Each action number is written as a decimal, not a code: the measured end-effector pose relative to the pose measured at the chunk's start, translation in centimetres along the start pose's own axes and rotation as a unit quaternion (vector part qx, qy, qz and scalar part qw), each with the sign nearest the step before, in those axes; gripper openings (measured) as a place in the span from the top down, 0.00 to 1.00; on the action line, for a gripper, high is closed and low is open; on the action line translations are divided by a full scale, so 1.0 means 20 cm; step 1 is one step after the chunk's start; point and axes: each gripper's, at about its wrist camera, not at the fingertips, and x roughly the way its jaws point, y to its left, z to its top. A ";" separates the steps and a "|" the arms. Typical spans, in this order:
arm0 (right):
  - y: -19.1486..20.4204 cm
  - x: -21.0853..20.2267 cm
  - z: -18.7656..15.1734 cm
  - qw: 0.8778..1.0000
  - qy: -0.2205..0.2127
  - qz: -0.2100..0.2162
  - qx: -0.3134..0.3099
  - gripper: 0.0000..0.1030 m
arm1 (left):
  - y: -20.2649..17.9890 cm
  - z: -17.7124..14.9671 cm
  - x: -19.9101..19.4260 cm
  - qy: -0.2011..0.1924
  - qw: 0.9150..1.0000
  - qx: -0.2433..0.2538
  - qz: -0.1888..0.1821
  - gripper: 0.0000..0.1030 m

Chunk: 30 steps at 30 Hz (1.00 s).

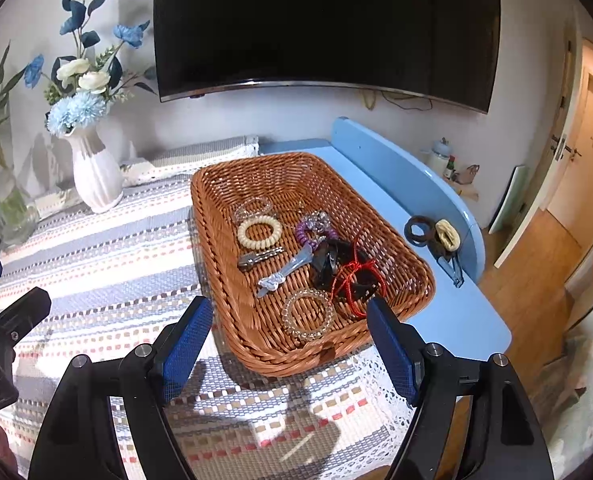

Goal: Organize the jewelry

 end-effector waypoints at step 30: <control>-0.01 0.05 -0.01 1.000 0.015 0.010 0.008 0.22 | 0.01 -0.01 0.04 0.021 1.000 -0.019 -0.010 0.04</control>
